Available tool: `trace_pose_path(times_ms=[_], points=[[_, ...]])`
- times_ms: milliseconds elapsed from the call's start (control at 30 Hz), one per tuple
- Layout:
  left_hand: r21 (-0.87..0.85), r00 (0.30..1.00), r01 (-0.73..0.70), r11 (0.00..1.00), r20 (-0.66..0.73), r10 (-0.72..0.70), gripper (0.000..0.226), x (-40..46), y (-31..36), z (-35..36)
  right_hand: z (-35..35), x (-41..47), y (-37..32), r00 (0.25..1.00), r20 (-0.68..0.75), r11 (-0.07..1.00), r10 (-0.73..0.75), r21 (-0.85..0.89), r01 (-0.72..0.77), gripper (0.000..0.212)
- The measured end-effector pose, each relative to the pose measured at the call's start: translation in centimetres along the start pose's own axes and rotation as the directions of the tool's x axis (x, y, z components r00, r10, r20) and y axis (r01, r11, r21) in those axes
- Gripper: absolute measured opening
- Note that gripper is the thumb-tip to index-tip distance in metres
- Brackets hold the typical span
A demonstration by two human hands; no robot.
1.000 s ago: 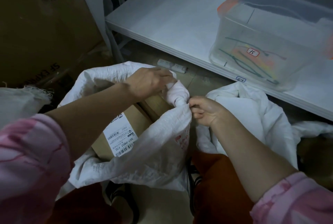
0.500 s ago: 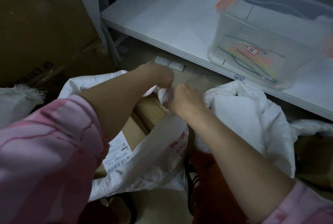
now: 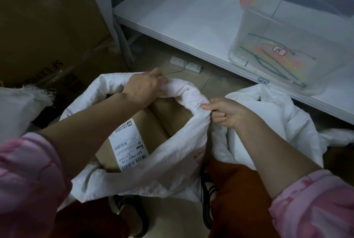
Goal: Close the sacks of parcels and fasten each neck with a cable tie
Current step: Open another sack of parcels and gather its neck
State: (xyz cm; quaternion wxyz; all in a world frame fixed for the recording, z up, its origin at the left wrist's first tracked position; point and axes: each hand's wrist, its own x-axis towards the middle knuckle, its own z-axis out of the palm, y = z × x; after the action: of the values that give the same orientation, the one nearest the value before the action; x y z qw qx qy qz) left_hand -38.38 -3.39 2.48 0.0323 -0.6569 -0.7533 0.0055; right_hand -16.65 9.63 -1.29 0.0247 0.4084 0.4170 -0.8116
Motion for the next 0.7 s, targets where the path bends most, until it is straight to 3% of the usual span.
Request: trace_pose_path(times_ms=[100,200,267,367,433,467,500,533,567,600,633,700], points=[[0.059,0.997,-0.068,0.996,0.027,0.066,0.034,0.0,-0.9,0.5,-0.5,0.0,0.8,0.998,0.046,0.998,-0.039,0.041,0.037,0.029],[0.083,0.98,-0.085,0.993,0.188,0.068,0.06,-0.1,-0.9,0.5,-1.0,0.1,1.2,0.997,0.049,0.994,-0.061,0.088,0.057,0.031],[0.122,0.986,-0.05,0.991,0.162,0.03,0.048,-0.1,-0.8,0.6,-1.2,0.2,1.3,0.996,0.068,0.994,-0.064,0.09,0.058,0.03],[0.105,0.982,0.116,0.988,0.139,-0.13,0.028,0.5,-0.6,0.2,-1.5,0.3,1.6,0.997,0.076,0.998,-0.026,0.065,0.021,0.028],[-0.109,0.921,0.321,0.941,0.266,-0.283,0.03,1.2,-0.9,-0.8,-1.4,0.3,1.1,0.998,0.056,0.998,0.043,-0.037,-0.041,0.027],[-0.222,0.879,0.419,0.88,0.34,-0.333,0.031,1.7,-1.2,-1.4,-0.9,0.3,0.4,0.997,-0.009,0.979,0.072,-0.19,-0.073,0.026],[-0.301,0.844,0.484,0.822,0.408,-0.348,0.032,2.2,-1.5,-2.1,0.0,-0.1,-0.6,0.993,-0.102,0.897,0.064,-0.431,-0.102,0.023],[-0.347,0.817,0.523,0.779,0.465,-0.341,0.034,2.6,-1.6,-2.8,1.1,-0.6,-1.9,0.978,-0.209,0.705,-0.014,-0.696,-0.138,0.018],[-0.376,0.793,0.551,0.745,0.514,-0.327,0.034,3.0,-1.7,-3.5,2.4,-1.1,-3.0,0.948,-0.269,0.46,-0.172,-0.873,-0.164,0.011],[-0.402,0.764,0.591,0.699,0.556,-0.327,0.032,3.3,-1.7,-3.8,4.0,-1.7,-3.9,0.89,-0.259,0.288,-0.375,-0.945,-0.154,0.008],[-0.434,0.737,0.634,0.641,0.59,-0.33,0.027,3.6,-1.6,-4.2,5.8,-2.6,-4.7,0.828,-0.209,0.222,-0.52,-0.969,-0.105,0.015],[-0.504,0.706,0.682,0.529,0.642,-0.298,0.014,4.0,-0.8,-4.8,9.0,-3.7,-5.2,0.804,-0.087,0.229,-0.588,-0.972,0.063,0.033]])
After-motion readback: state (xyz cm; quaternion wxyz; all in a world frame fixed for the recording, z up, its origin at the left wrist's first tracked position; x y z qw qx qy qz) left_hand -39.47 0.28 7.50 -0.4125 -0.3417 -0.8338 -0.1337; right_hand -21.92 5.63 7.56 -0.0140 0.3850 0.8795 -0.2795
